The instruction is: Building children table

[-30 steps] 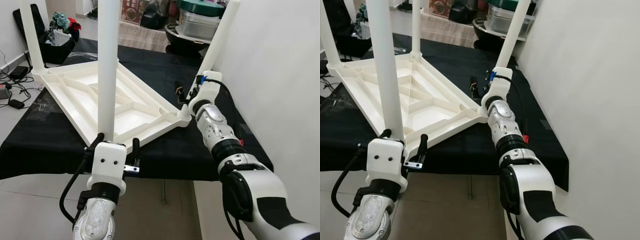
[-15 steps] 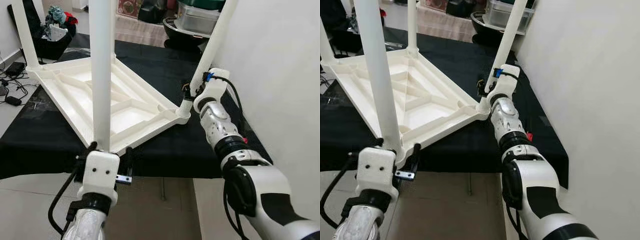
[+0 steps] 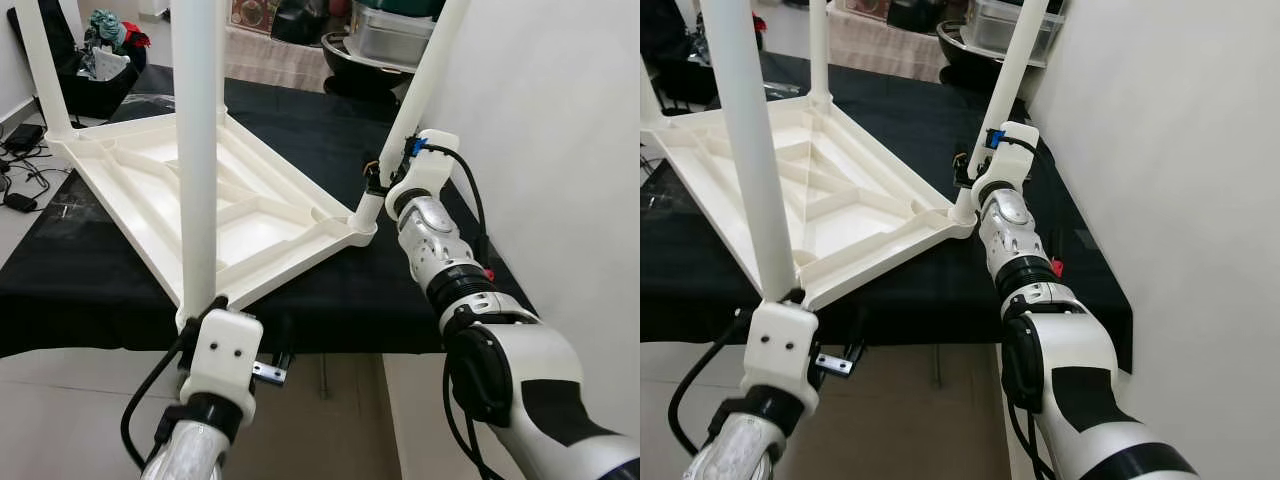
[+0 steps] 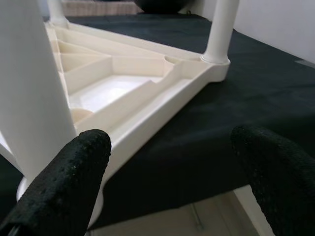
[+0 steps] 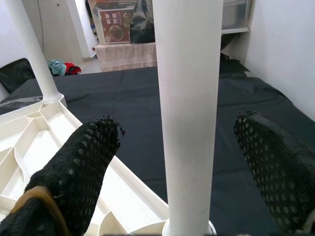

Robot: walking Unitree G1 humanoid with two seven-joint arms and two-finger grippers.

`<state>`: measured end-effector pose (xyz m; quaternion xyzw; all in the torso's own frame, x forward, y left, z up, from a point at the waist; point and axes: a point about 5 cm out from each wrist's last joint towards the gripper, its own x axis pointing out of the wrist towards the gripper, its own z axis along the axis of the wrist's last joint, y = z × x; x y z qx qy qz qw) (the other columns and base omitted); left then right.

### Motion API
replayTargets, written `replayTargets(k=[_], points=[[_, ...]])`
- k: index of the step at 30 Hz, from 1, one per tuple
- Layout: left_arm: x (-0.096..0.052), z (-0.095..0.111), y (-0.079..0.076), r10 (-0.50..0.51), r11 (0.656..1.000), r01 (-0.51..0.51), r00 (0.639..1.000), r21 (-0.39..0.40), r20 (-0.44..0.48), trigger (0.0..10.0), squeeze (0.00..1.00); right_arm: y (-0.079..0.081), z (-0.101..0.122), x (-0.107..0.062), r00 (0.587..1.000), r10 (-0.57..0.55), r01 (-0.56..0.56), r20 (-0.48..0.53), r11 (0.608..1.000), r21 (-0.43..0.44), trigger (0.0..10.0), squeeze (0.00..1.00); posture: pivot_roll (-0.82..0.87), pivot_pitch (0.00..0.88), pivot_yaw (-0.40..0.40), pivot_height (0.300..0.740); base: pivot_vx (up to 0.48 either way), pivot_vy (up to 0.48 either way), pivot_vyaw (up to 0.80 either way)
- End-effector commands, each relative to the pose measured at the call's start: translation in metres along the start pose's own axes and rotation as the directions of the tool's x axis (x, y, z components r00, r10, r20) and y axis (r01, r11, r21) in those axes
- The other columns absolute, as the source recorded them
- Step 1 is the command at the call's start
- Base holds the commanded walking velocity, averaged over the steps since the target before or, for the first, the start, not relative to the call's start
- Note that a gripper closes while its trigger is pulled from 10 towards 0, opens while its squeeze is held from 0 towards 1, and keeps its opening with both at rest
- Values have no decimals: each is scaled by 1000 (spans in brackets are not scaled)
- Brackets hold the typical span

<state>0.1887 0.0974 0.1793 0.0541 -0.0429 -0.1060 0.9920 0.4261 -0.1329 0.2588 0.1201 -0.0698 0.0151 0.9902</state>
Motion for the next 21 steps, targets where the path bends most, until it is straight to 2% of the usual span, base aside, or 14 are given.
replayTargets(k=[1, 4, 9, 13, 21], points=[[1, -4, -2, -29, 1000, 29, 999, 1, -19, 10000, 0, 3, 0, 1, 1000, -5, 5, -7, 1000, 21, 10000, 0, 158, 150, -217, 740, 0, 0, 0], [12, -3, 1, -30, 1000, 30, 1000, 8, -2, 10000, 0, 10, 6, 3, 1000, -8, 8, -3, 999, 36, 10000, 0, 153, 166, -224, 740, 0, 0, 0], [23, 4, 0, -45, 999, 45, 998, 9, 36, 10000, 0, 12, 17, 5, 998, -62, 62, 20, 998, 28, 10000, 0, 139, 192, -227, 740, 0, 0, 0], [26, 10, -3, -57, 998, 56, 997, 5, 58, 10000, 0, 12, 26, 7, 996, -85, 84, 36, 996, 39, 10000, 0, 137, 203, -229, 740, 0, 0, 0], [30, 26, -12, -75, 997, 78, 991, -25, 112, 10000, 0, 26, 37, 10, 997, -58, 56, 45, 998, 34, 10000, 0, 120, 235, -248, 740, 0, 0, 0]])
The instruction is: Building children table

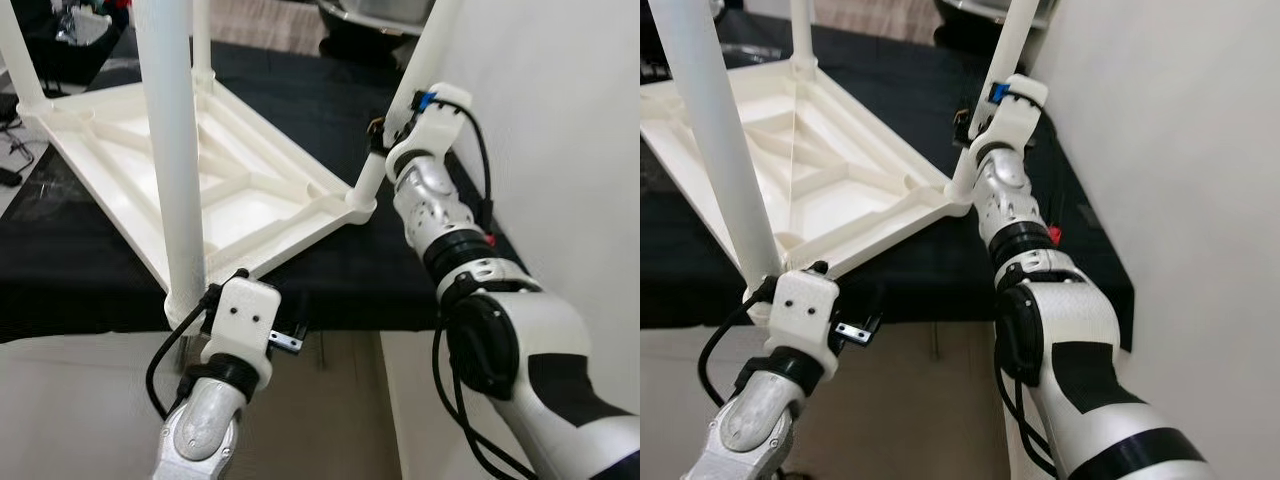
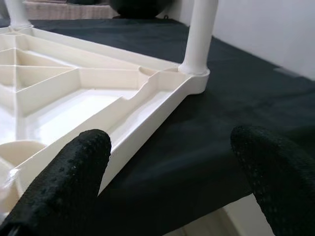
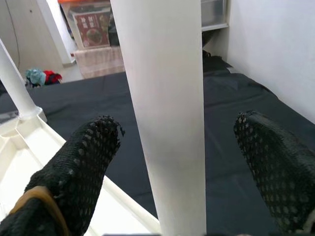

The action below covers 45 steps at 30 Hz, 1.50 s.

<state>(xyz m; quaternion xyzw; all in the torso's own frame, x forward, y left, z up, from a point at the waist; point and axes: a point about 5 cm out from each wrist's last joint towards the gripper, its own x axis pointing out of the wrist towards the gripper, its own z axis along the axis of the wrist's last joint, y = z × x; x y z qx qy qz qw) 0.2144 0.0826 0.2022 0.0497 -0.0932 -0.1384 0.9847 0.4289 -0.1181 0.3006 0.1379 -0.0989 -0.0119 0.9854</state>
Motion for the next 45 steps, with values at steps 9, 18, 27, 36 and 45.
replayTargets(k=[9, 18, 27, 36, 45], points=[[1, 18, -7, 28, 999, -27, 998, -30, 54, 10000, 0, 11, 7, 2, 1000, -10, 11, -14, 1000, 13, 10000, 0, 129, 249, -285, 740, 0, 0, 0], [-5, 19, 1, 89, 996, -88, 995, -18, 44, 10000, 0, 15, 12, 3, 1000, -30, 30, -3, 999, 20, 0, 0, 135, 244, -301, 740, 0, 0, 0], [-21, -12, 8, 99, 988, -114, 985, -104, -143, 10000, 0, 9, 14, 3, 998, -55, 55, 7, 998, 10, 0, 0, 124, 247, -299, 740, 0, 0, 0], [-23, -27, 29, 138, 984, -160, 964, -79, -228, 10000, 0, 10, 16, 3, 998, -54, 53, 13, 998, 18, 0, 0, 121, 253, -295, 740, 0, 0, 0], [-25, -30, 68, 230, 973, -229, 943, 34, -241, 10000, 0, 1, 22, 5, 996, -77, 78, 35, 997, -11, 0, 0, 118, 260, -296, 740, 0, 0, 0]])
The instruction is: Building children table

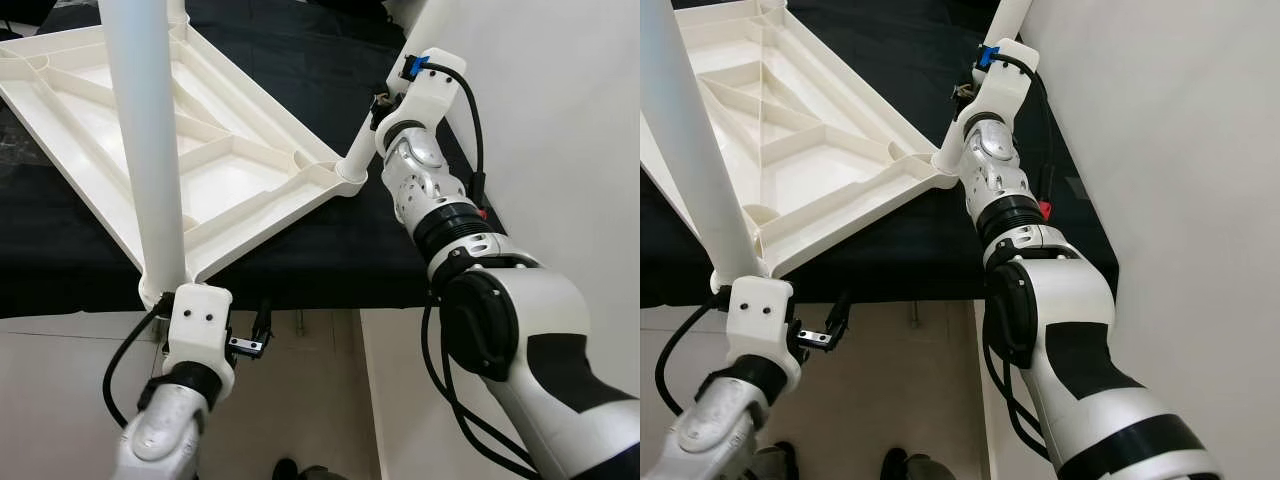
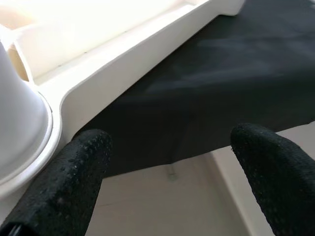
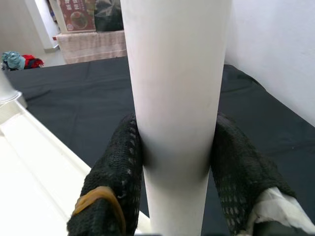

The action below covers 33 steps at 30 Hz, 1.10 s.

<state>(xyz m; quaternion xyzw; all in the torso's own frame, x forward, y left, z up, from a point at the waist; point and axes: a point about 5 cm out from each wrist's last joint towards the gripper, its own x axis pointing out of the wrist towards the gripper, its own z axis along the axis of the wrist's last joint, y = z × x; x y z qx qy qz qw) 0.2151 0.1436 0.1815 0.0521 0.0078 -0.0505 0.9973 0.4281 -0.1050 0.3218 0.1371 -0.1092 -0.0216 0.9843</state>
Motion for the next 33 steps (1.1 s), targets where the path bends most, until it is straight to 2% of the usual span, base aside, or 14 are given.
replayTargets(k=[1, 3, 5, 6, 7, 9, 13, 17, 20, 22, 26, 28, 32, 33], points=[[-2, -6, 13, 69, 998, -69, 997, 11, -34, 10000, 0, -17, 5, 2, 998, -61, 61, 12, 998, -9, 0, 0, 118, 260, -296, 740, 0, 0, 0], [-4, -6, 34, 119, 992, -117, 992, 52, -43, 10000, 0, -32, 5, 3, 995, -102, 103, 17, 993, -63, 0, 0, 123, 257, -295, 740, 0, 0, 0], [-4, -6, 34, 119, 992, -117, 992, 52, -43, 10000, 0, -32, 5, 3, 995, -102, 103, 17, 993, -63, 0, 0, 123, 257, -295, 740, 0, 0, 0], [-6, -6, 44, 148, 987, -145, 988, 70, -46, 10000, 0, -43, 5, 3, 991, -129, 130, 17, 988, -81, 0, 0, 124, 257, -295, 740, 0, 0, 0], [-6, -6, 44, 148, 987, -145, 988, 70, -46, 10000, 0, -43, 5, 3, 991, -129, 130, 17, 988, -81, 0, 0, 124, 257, -295, 740, 0, 0, 0], [-9, -6, 58, 180, 979, -174, 983, 103, -48, 10000, 0, -65, 7, 2, 982, -185, 188, 32, 975, -123, 0, 0, 124, 253, -290, 740, 0, 0, 0], [-10, -5, 61, 188, 976, -182, 981, 123, -45, 10000, 0, -75, 8, 2, 978, -205, 209, 41, 969, -136, 0, 0, 127, 251, -291, 740, 0, 0, 0], [-8, -2, 66, 195, 973, -189, 980, 135, -34, 10000, 0, -107, 1, -4, 967, -250, 254, 45, 951, -176, 0, 0, 127, 244, -282, 740, 0, 0, 0], [-7, -1, 65, 183, 976, -177, 983, 129, -34, 10000, 0, -110, -1, -5, 968, -249, 253, 41, 951, -181, 0, 0, 127, 244, -282, 740, 0, 0, 0], [-5, -6, 44, 35, 997, -28, 996, 78, -87, 10000, 0, -111, -10, -7, 973, -228, 228, 17, 957, -177, 0, 0, 126, 240, -266, 740, 0, 0, 0], [-5, -7, 33, -27, 997, 33, 995, 68, -97, 10000, 0, -109, -14, -8, 977, -213, 210, 4, 962, -172, 0, 0, 127, 237, -263, 740, 0, 0, 0], [-11, -17, 0, -238, 969, 245, 959, 30, -152, 10000, 0, -92, -22, -7, 990, -143, 139, -17, 980, -140, 0, 0, 127, 230, -256, 740, 0, 0, 0], [-15, -21, -15, -308, 951, 310, 936, -14, -171, 10000, 0, -80, -26, -7, 994, -105, 101, -27, 988, -117, 0, 0, 129, 229, -261, 740, 0, 0, 0], [-18, -17, -25, -373, 928, 368, 915, -61, -151, 10000, 0, -75, -30, -8, 995, -94, 90, -30, 989, -114, 0, 0, 134, 226, -262, 740, 0, 0, 0]])
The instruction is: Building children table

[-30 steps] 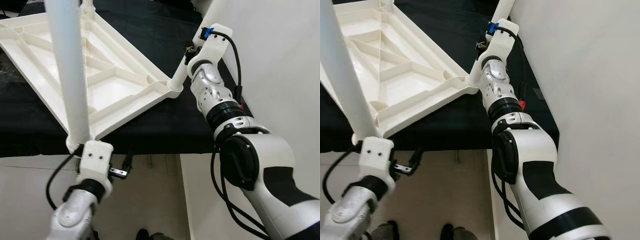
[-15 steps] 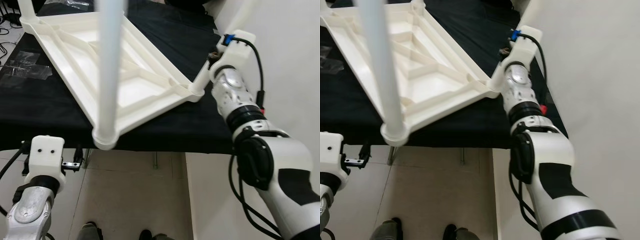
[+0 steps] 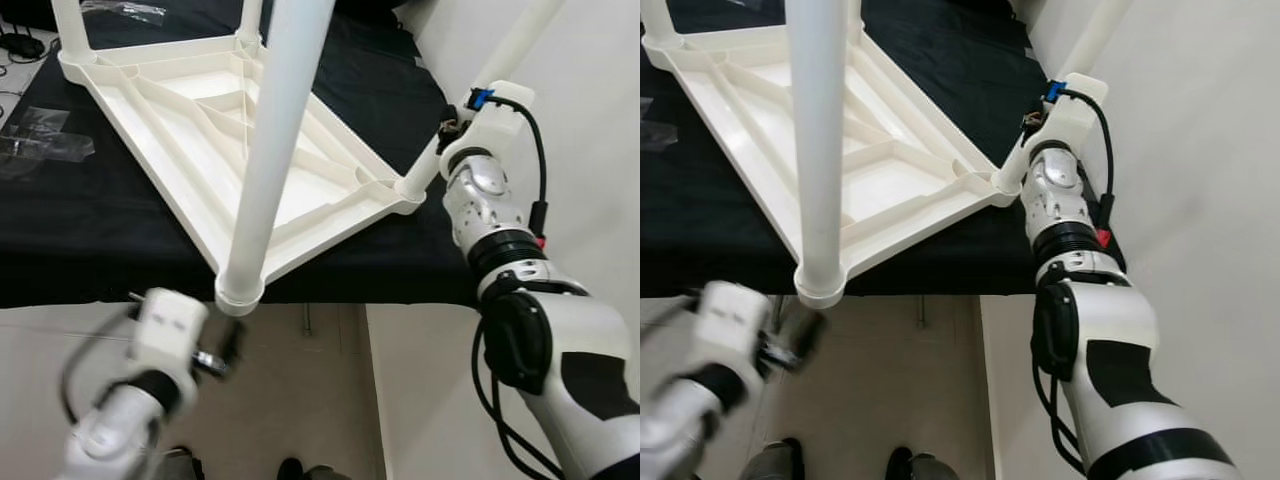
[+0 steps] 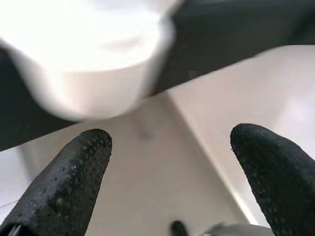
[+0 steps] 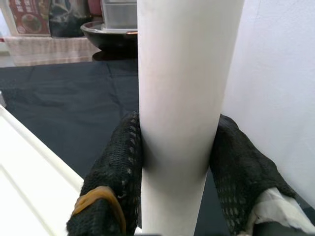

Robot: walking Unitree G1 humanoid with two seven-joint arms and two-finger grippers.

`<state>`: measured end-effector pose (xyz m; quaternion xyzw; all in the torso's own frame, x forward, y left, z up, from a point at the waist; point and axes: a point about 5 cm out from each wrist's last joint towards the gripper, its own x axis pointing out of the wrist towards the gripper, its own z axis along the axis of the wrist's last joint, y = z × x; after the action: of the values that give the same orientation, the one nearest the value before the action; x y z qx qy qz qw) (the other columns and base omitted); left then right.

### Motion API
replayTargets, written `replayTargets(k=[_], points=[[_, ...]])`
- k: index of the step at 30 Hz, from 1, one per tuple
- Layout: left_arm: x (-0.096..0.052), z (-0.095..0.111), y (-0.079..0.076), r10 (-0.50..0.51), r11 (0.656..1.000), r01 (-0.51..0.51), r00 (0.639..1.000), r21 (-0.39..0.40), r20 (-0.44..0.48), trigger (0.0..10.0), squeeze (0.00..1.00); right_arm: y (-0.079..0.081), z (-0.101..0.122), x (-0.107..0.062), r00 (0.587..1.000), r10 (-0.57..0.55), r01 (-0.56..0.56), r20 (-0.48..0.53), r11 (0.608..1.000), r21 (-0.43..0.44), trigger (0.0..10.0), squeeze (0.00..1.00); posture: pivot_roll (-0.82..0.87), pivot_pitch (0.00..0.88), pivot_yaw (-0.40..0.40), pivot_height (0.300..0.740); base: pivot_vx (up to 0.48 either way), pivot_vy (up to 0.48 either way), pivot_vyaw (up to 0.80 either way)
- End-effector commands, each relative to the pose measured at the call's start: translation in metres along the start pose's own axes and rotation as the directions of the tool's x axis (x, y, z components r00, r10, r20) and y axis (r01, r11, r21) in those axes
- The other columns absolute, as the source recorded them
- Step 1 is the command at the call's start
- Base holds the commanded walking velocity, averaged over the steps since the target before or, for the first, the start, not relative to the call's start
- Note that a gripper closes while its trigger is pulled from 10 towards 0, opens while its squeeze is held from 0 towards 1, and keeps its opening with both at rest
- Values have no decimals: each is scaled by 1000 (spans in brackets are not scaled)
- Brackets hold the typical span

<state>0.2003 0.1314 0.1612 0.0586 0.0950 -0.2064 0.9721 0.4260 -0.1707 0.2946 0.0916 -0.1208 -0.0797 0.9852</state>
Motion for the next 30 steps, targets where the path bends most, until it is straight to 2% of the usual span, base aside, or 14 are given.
replayTargets(k=[1, 2, 3, 4, 6, 11, 15, 16, 18, 22, 24, 26, 27, 30], points=[[-2, 7, -25, -150, 987, 151, 988, -48, 24, 10000, 0, 1, -27, -8, 997, 20, -21, -81, 1000, -14, 0, 0, 136, 225, -263, 740, 0, 0, 0], [-2, 7, -25, -150, 987, 151, 988, -48, 24, 10000, 0, 1, -27, -8, 997, 20, -21, -81, 1000, -14, 0, 0, 136, 225, -263, 740, 0, 0, 0], [-2, 10, -37, -223, 972, 224, 974, -64, 37, 10000, 0, 4, -31, -10, 996, 28, -29, -85, 1000, -9, 0, 0, 133, 223, -259, 740, 0, 0, 0], [-2, 10, -37, -223, 972, 224, 974, -64, 37, 10000, 0, 4, -31, -10, 996, 28, -29, -85, 1000, -9, 0, 0, 133, 223, -259, 740, 0, 0, 0], [-1, 12, -53, -315, 947, 317, 948, -49, 46, 10000, 0, 7, -38, -13, 995, 31, -31, -94, 1000, -3, 0, 0, 127, 221, -253, 740, 0, 0, 0], [5, 18, -54, -343, 938, 346, 936, -34, 76, 10000, 0, 8, -41, -15, 995, 29, -30, -94, 999, -10, 0, 0, 128, 219, -251, 740, 0, 0, 0], [12, 19, -34, -254, 967, 254, 965, 12, 69, 10000, 0, 7, -37, -14, 996, 33, -32, -86, 999, 5, 0, 0, 126, 219, -248, 740, 0, 0, 0], [12, 19, -34, -254, 967, 254, 965, 12, 69, 10000, 0, 7, -37, -14, 996, 33, -32, -86, 999, 5, 0, 0, 126, 219, -248, 740, 0, 0, 0], [13, 19, -21, -205, 979, 204, 977, 21, 60, 10000, 0, 5, -33, -12, 997, 27, -26, -78, 1000, 16, 0, 0, 130, 221, -248, 740, 0, 0, 0], [12, 17, -16, -193, 981, 192, 980, 17, 50, 10000, 0, 4, -30, -11, 997, 23, -22, -70, 1000, 10, 0, 0, 129, 220, -248, 740, 0, 0, 0], [8, 4, 3, -124, 992, 124, 992, 29, -5, 10000, 0, 5, -20, -9, 999, 22, -21, -37, 1000, 23, 0, 0, 127, 224, -246, 740, 0, 0, 0], [8, 4, 3, -124, 992, 124, 992, 29, -5, 10000, 0, 5, -20, -9, 999, 22, -21, -37, 1000, 23, 0, 0, 127, 224, -246, 740, 0, 0, 0], [7, 2, 8, -111, 993, 111, 994, 35, -11, 10000, 0, 5, -19, -9, 999, 25, -24, -33, 999, 22, 0, 0, 127, 224, -246, 740, 0, 0, 0], [6, 2, 32, -24, 996, 25, 1000, 88, -19, 10000, 0, 8, -22, -11, 999, 38, -37, -37, 999, 15, 0, 0, 127, 226, -247, 740, 0, 0, 0]])
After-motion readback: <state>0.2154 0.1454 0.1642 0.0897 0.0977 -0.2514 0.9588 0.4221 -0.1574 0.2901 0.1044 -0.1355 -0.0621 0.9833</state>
